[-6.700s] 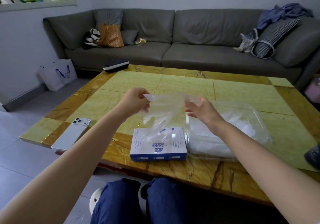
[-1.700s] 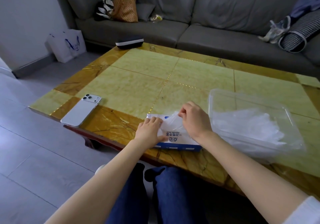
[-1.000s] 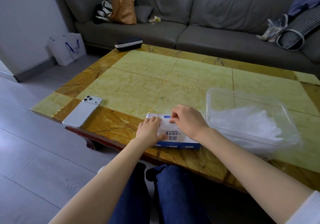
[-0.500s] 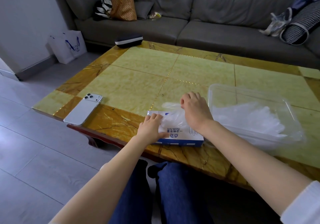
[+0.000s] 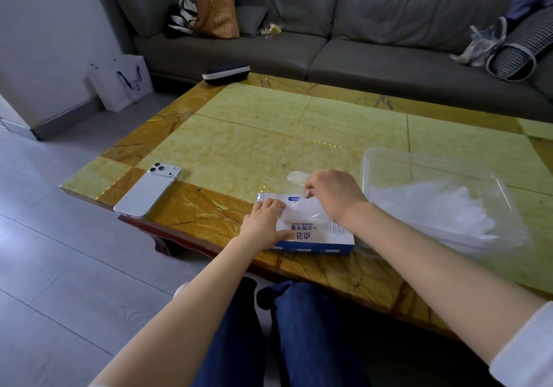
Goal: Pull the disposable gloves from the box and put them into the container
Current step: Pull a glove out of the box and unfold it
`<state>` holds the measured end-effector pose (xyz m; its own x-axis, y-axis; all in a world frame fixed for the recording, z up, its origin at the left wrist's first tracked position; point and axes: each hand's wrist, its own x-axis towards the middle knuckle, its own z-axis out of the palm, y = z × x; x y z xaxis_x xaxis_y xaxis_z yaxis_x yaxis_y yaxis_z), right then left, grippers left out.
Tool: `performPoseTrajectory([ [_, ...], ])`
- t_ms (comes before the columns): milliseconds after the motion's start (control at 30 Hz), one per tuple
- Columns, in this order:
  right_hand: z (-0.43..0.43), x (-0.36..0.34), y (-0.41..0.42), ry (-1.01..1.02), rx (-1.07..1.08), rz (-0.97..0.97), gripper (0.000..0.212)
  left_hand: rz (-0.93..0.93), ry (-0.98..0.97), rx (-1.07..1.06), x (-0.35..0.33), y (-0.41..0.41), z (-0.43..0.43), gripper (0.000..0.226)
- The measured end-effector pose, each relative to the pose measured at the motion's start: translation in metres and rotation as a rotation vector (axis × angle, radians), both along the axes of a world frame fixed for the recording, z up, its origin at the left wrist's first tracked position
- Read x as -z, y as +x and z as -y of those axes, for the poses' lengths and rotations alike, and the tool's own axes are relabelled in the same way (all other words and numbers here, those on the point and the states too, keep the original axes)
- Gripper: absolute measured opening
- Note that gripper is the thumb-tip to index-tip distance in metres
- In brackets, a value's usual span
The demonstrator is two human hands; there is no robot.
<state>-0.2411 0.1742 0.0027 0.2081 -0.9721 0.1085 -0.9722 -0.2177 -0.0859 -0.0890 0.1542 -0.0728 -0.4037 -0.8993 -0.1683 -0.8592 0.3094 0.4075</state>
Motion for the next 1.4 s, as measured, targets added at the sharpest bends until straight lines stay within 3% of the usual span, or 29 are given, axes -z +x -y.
performPoseTrajectory([
  [100, 0.0, -0.014, -0.014, -0.003, 0.056, 0.162, 0.018, 0.006, 0.006, 0.003, -0.002, 0.0, -0.001, 0.07],
  [300, 0.005, -0.049, -0.032, -0.198, 0.122, 0.337, 0.018, 0.005, 0.024, 0.007, -0.004, -0.001, -0.001, 0.07],
  [667, 0.006, -0.101, -0.058, -0.545, 0.199, 0.392, 0.018, -0.046, 0.036, -0.054, -0.001, 0.006, -0.008, 0.071],
  [767, -0.001, -0.094, -0.059, -0.508, 0.196, 0.365, 0.017, 0.117, 0.024, -0.059, -0.009, 0.008, -0.018, 0.067],
  [900, -0.009, -0.083, -0.061, -0.446, 0.216, 0.359, 0.018, 0.382, 0.19, 0.059, -0.05, 0.018, -0.026, 0.049],
  [1000, -0.012, -0.085, -0.058, -0.407, 0.207, 0.385, 0.02, 0.442, 0.169, 0.008, -0.092, 0.024, -0.017, 0.043],
  [1100, -0.015, -0.09, -0.057, -0.382, 0.209, 0.426, 0.023, 0.221, -0.091, -0.132, -0.132, 0.012, -0.015, 0.041],
  [1167, -0.018, -0.093, -0.055, -0.38, 0.194, 0.456, 0.022, 0.006, -0.228, -0.115, -0.148, -0.004, -0.017, 0.044],
  [1300, -0.025, -0.098, -0.055, -0.387, 0.163, 0.544, 0.017, -0.17, -0.052, 0.093, -0.146, -0.041, -0.029, 0.071],
  [1400, -0.031, -0.102, -0.061, -0.391, 0.167, 0.584, 0.013, -0.241, 0.013, 0.09, -0.129, -0.058, -0.035, 0.08],
])
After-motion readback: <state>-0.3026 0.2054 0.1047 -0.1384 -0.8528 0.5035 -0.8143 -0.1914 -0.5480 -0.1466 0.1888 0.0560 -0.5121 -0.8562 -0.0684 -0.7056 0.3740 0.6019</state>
